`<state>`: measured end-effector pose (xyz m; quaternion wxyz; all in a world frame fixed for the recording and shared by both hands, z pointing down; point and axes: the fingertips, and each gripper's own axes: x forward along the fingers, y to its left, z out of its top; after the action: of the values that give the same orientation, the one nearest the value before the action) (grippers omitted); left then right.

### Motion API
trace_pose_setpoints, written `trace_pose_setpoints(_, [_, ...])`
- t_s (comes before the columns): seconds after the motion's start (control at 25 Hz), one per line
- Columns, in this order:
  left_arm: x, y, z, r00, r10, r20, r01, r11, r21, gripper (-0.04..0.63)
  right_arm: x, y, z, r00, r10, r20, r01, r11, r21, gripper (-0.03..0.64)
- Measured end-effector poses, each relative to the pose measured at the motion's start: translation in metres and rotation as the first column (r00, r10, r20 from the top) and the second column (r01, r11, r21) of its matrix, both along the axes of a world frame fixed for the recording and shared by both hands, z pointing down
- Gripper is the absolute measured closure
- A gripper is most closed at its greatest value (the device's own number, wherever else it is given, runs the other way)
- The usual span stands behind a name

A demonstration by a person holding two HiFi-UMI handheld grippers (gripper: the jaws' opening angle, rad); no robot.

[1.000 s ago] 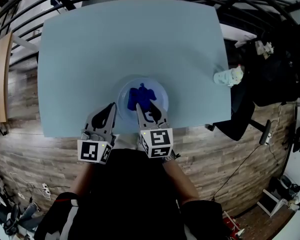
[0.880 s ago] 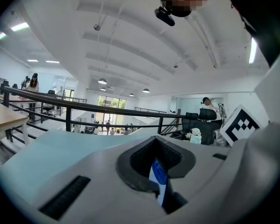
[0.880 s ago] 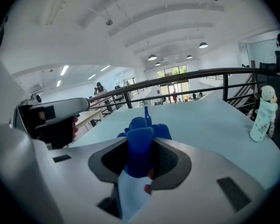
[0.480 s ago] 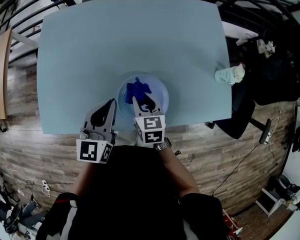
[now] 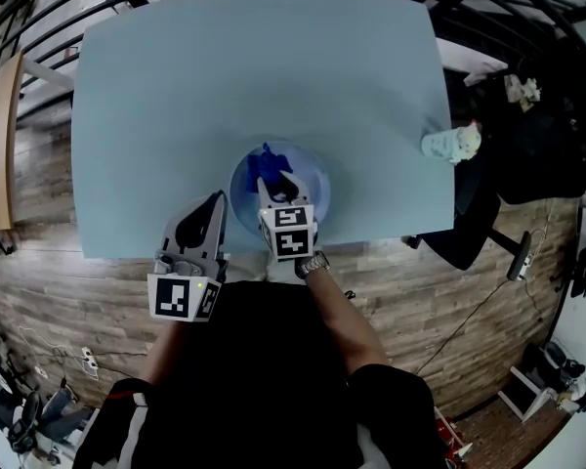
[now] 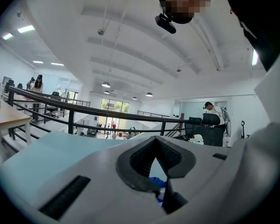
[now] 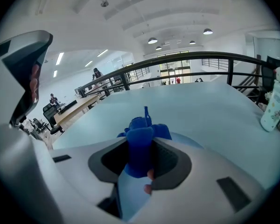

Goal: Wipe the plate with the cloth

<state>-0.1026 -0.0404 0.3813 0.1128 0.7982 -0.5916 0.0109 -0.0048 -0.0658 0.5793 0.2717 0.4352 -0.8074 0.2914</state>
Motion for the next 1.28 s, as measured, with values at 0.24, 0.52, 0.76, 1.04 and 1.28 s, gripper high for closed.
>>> trace_pose_setpoints(0.24, [-0.001,0.0,-0.001,1.0,-0.006,-0.001,0.006,1.0,0.0,0.595,-0.006,-0.004,0.026,0.999,-0.022,-0.03,0.021,0.999,-0.039,0.499])
trace_pose_setpoints(0.52, [0.005,-0.001,-0.001,1.0,-0.002,-0.02,0.002,1.0,-0.001,0.595,-0.004,-0.005,0.044,0.998,-0.001,-0.067,-0.006,0.995,-0.103,0.499])
trace_pose_setpoints(0.76, [0.004,-0.004,-0.003,1.0,-0.002,-0.027,0.002,1.0,0.012,0.595,-0.011,-0.004,0.051,0.997,-0.028,-0.076,0.019,0.992,-0.122,0.499])
trace_pose_setpoints(1.04, [0.0,-0.008,0.0,1.0,-0.01,-0.026,0.01,1.0,0.01,0.595,-0.015,-0.002,0.062,0.994,-0.048,-0.094,0.033,0.987,-0.157,0.499])
trace_pose_setpoints(1.28, [-0.003,-0.01,0.005,1.0,-0.015,-0.024,0.014,1.0,-0.009,0.595,-0.015,-0.005,0.067,0.993,-0.048,-0.107,0.029,0.984,-0.174,0.499])
